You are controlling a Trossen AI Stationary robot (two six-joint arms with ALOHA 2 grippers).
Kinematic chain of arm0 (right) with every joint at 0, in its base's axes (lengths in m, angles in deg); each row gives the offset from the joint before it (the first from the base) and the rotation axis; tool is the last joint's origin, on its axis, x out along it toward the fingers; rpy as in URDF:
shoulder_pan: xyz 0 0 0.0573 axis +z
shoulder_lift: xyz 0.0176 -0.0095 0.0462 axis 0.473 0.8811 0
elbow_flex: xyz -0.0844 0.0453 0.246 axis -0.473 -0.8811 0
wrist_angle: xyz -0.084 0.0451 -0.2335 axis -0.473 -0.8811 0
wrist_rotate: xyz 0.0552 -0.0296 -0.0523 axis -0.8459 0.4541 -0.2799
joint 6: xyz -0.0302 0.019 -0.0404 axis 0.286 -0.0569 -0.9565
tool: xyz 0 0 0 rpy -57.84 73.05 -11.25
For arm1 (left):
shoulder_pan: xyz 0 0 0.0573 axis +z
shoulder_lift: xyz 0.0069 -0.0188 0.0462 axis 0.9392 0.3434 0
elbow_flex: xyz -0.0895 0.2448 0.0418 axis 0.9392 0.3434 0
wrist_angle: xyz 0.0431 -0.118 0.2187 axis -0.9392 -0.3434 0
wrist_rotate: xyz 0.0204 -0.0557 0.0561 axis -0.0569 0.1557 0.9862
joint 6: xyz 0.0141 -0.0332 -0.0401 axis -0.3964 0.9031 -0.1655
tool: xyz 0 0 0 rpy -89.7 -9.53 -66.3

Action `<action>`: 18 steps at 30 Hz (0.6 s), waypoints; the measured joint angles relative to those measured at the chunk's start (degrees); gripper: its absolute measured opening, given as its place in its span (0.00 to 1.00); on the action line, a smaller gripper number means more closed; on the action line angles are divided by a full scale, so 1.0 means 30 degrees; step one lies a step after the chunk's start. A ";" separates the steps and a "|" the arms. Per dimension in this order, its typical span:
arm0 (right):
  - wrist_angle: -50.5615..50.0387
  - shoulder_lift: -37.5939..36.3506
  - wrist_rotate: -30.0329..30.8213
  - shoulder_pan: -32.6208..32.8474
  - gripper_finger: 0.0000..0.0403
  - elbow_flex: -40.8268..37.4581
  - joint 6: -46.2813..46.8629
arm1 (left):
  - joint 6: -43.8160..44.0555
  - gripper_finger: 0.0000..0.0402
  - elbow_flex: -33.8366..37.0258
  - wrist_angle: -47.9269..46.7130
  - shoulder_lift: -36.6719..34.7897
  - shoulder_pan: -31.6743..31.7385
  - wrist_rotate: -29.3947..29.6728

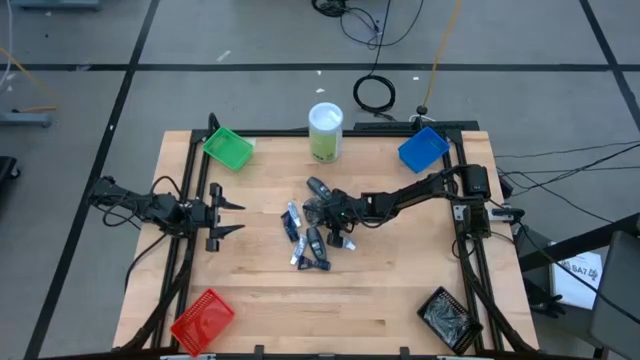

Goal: Pick & Place Travel size toiletries
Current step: Put the black hairbrush into the black bin

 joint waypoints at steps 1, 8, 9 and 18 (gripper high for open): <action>0.0002 0.0000 0.0005 0.0000 0.00 0.0000 0.0000 | 0.0000 0.54 0.0000 0.0000 0.0000 -0.0003 0.0000; 0.0024 0.0000 0.0058 0.0003 0.00 0.0000 0.0000 | 0.0019 0.54 0.0000 0.0000 0.0000 0.0002 0.0000; 0.0024 0.0000 0.0058 0.0007 0.00 0.0000 0.0000 | 0.0024 0.54 0.0000 0.0000 0.0000 0.0002 0.0000; -0.0873 -0.0716 0.0058 0.0015 0.00 -0.0044 0.0415 | 0.0013 0.54 0.0000 0.0000 0.0000 -0.0003 0.0005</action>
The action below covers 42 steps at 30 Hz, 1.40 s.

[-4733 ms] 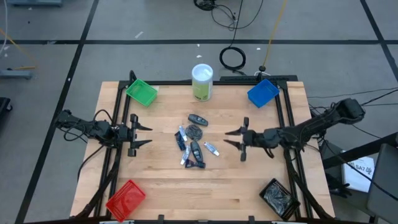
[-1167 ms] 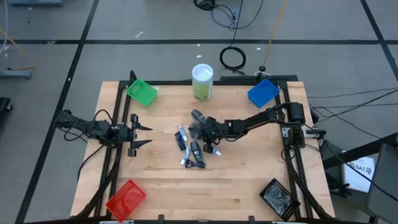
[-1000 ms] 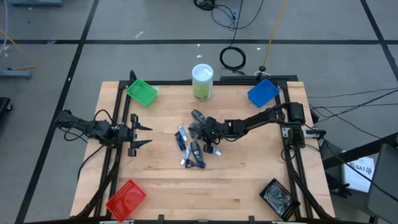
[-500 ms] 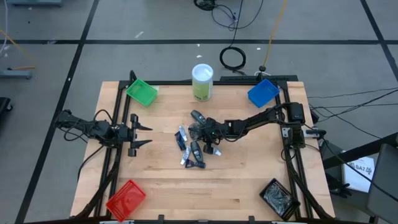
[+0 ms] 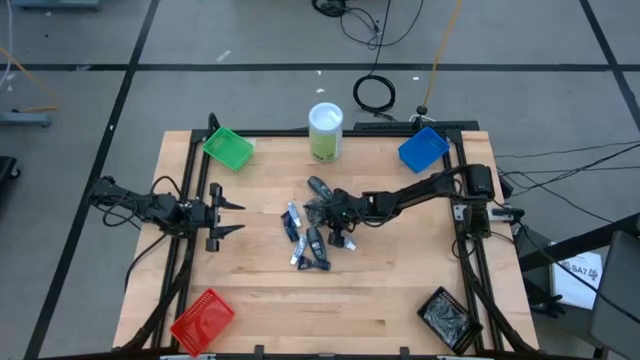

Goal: Pick & Place Travel size toiletries
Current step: Put the black hairbrush into the black bin

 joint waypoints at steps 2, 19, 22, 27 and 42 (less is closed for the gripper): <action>0.0152 -0.0150 0.0005 0.0022 0.00 0.0013 -0.0025 | 0.0005 0.54 0.0000 -0.0009 0.0007 0.0001 -0.0004; -0.0476 -0.0151 -0.0065 0.0211 0.00 0.0029 -0.0006 | 0.0012 0.54 0.0000 0.0000 0.0002 0.0003 -0.0003; -0.1114 -0.0544 -0.0066 0.0211 0.00 0.0024 -0.0004 | 0.0031 0.54 0.0000 -0.0007 0.0007 0.0005 -0.0005; -0.1907 -0.1594 0.0015 0.0212 0.00 0.0044 -0.0037 | 0.0046 0.54 0.0000 0.0000 0.0000 0.0000 -0.0005; -0.1836 -0.2402 0.0036 0.0415 0.00 0.0044 -0.0273 | 0.0038 0.54 0.0000 0.0000 0.0007 -0.0002 -0.0005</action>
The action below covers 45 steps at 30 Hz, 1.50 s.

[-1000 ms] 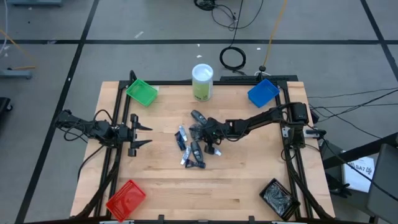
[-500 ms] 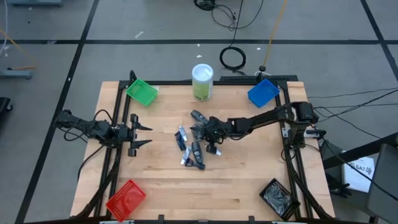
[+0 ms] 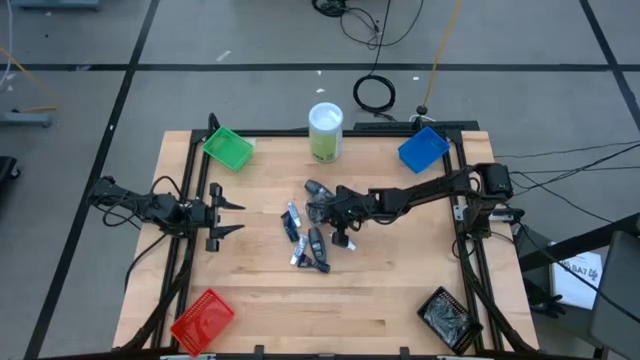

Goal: Pick & Place Travel size toiletries
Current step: Put the black hairbrush into the black bin

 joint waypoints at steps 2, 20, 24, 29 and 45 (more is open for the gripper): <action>-0.0132 -0.0149 0.0015 0.0054 0.00 0.0000 0.0029 | 0.0000 0.54 0.0000 0.0000 0.0000 0.0007 0.0003; -0.2240 -0.3021 0.0046 0.0066 0.00 0.0005 -0.0659 | -0.0036 0.54 0.0000 -0.0003 0.0000 0.0002 0.0004; -0.2824 -0.3485 0.0044 0.0066 0.00 0.0000 -0.0659 | -0.0058 0.54 0.0000 -0.0007 -0.0002 0.0002 0.0000; -0.4011 -0.4178 0.0051 0.0066 0.00 -0.0006 -0.0659 | -0.0058 0.54 0.0000 -0.0004 0.0000 0.0000 0.0003; -0.7187 -0.5401 0.0060 0.0066 0.00 -0.0012 -0.0239 | -0.0058 0.54 0.0000 0.0007 0.0000 0.0007 0.0007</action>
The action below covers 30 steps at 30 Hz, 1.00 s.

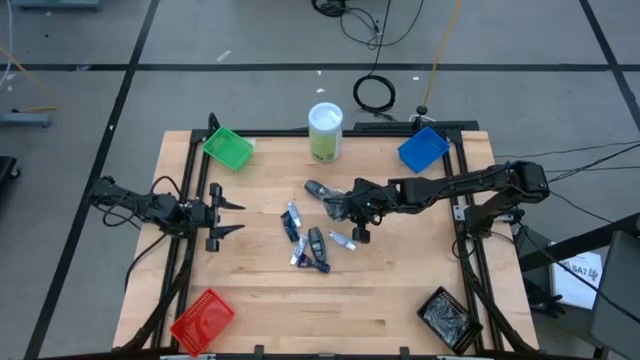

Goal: Pick & Place Travel size toiletries
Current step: Put the black hairbrush into the black bin

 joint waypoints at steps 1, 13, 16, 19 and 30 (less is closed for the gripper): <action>-0.0154 -0.0156 -0.0003 0.0044 0.00 -0.0010 0.0010 | 0.0013 0.54 0.0000 -0.0006 0.0000 -0.0001 0.0000; 0.4119 -0.3991 -0.0067 0.0124 0.00 -0.3830 0.0703 | 0.0020 0.54 0.0000 -0.0009 -0.0007 -0.0002 -0.0007; 0.5894 -0.5466 -0.0051 0.0124 0.00 -0.5587 0.1186 | 0.0009 0.54 0.0000 -0.0020 -0.0002 -0.0005 -0.0007; 0.6964 -0.6984 -0.0038 0.0124 0.00 -0.7144 0.1728 | 0.0011 0.54 0.0000 -0.0029 -0.0003 -0.0004 -0.0007; 0.7095 -1.3109 -0.0010 0.0900 0.00 -1.0355 0.3189 | 0.0007 0.54 0.0000 -0.0010 -0.0007 -0.0001 -0.0007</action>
